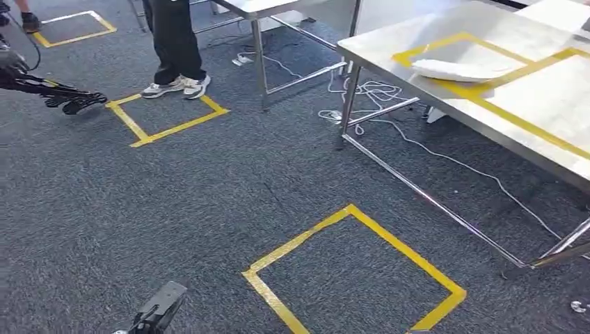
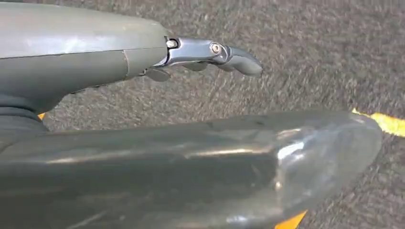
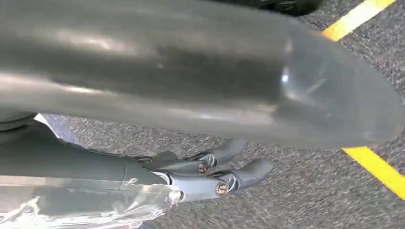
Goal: Take the parts from the cabinet and place them on the table.
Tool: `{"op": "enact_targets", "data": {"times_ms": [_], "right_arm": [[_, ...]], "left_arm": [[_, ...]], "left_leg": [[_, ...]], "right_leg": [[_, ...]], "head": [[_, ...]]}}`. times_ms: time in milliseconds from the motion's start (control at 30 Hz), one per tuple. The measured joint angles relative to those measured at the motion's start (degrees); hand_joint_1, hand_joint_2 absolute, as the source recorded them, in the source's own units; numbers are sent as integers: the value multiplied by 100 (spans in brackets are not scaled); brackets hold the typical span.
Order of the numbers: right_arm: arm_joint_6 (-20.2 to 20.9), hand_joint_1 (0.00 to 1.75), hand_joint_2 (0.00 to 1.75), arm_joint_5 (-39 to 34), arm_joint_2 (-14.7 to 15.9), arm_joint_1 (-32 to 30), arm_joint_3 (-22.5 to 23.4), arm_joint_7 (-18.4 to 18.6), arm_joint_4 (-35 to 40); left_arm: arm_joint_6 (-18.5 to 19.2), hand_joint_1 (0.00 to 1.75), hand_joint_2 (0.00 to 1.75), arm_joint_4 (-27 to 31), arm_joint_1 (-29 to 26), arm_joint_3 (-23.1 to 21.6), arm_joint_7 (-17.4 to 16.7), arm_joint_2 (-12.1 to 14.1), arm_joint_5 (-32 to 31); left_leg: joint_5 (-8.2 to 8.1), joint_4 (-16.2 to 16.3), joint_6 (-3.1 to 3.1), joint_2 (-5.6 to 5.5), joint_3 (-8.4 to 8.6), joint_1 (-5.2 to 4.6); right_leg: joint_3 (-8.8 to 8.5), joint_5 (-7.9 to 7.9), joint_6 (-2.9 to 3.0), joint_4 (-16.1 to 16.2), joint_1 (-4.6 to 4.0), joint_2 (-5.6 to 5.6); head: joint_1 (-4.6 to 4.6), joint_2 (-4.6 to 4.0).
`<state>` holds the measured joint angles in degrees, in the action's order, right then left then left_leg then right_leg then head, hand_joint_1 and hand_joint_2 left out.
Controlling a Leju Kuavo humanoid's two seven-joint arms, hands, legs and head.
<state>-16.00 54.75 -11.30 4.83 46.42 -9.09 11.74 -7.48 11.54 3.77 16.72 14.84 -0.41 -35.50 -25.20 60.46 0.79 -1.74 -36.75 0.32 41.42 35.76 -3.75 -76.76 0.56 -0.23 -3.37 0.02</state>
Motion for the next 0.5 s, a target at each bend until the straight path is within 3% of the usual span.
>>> {"op": "enact_targets", "data": {"times_ms": [33, 67, 100, 133, 167, 200, 233, 267, 333, 367, 400, 433, 500], "right_arm": [[0, 0, 0, 0, 0, -5, 0, 2, 0], [0, 0, 0, 0, 0, -7, 0, 6, 0], [0, 0, 0, 0, 0, -7, 0, 7, 0], [0, 0, 0, 0, 0, -3, 0, 7, 0], [0, 0, 0, 0, 0, 0, 0, 7, 0], [0, 0, 0, 0, -2, 8, 0, 9, 0], [0, 0, 0, 2, -2, 8, -2, 9, 0], [0, 0, 0, 7, 0, 13, 0, 9, 0], [0, 0, 0, 7, 2, 7, 2, 11, 0], [0, 0, 0, 9, 0, 13, 4, 11, 0], [0, 0, 0, 11, -2, 12, 2, 7, 0], [0, 0, 0, 11, 0, 6, 4, 7, 0], [0, 0, 0, 9, 4, -10, 9, 11, 0]], "left_arm": [[2, 0, 0, 0, -3, 2, 0, 7, 0], [13, 0, 0, 0, -4, 2, 0, 9, 0], [24, 0, 0, 0, -6, 2, 0, 7, 0], [26, 0, 0, 0, -3, 2, 0, 0, -2], [31, 0, 0, 0, 2, 2, 0, -2, -2], [35, 0, 0, 0, 2, 2, 0, 6, -2], [35, 0, 0, 0, 0, 2, 0, 9, -2], [35, 0, 0, 0, -6, 2, 0, 9, -4], [35, 0, 0, 0, -28, 2, 0, 13, -9], [37, 0, 0, 0, -39, 2, 0, 9, -11], [42, 0, 0, 0, -39, 2, 0, 0, -30], [42, 0, 0, 0, -18, 0, 0, -11, -37], [44, 0, 0, 0, 7, 2, 0, -11, -37]], "left_leg": [[5, 0, -9, -52, 0, -1], [13, 1, -21, -108, 0, 2], [24, 1, -42, -185, 0, 11], [29, 3, -75, -265, 1, 27], [39, 7, -114, -336, 0, 41], [50, 10, -169, -372, -12, 24], [70, 1, -213, -430, -19, 26], [105, -47, -263, -456, -21, 37], [180, -121, -366, -572, -26, 61], [145, -91, -369, -453, -42, 60], [4, 54, -379, -187, -109, 22], [-212, 385, -394, -39, -269, 20], [-607, 1280, -410, 79, -687, 23]], "right_leg": [[61, 20, -2, -155, 0, 1], [-1, -84, 2, -53, 4, 1], [-191, -287, 5, 283, 16, 12], [-488, -533, 7, 812, 33, 69], [-764, -688, -2, 1312, 71, 284], [-807, -585, -19, 1438, 70, 525], [-822, -637, 70, 1473, 64, 433], [-840, -654, 100, 1474, 42, 402], [-838, -710, 218, 1515, 28, 289], [-862, -747, 273, 1567, 51, 206], [-880, -761, 308, 1604, 39, 157], [-886, -773, 328, 1625, 20, 80], [-871, -771, 337, 1626, -8, -91]], "head": [[2, 0], [4, 0], [0, 0], [2, 0], [7, 0], [7, 0], [2, 0], [2, 0], [4, 0], [0, 0], [-46, 0], [-66, 0], [-68, 0]]}}
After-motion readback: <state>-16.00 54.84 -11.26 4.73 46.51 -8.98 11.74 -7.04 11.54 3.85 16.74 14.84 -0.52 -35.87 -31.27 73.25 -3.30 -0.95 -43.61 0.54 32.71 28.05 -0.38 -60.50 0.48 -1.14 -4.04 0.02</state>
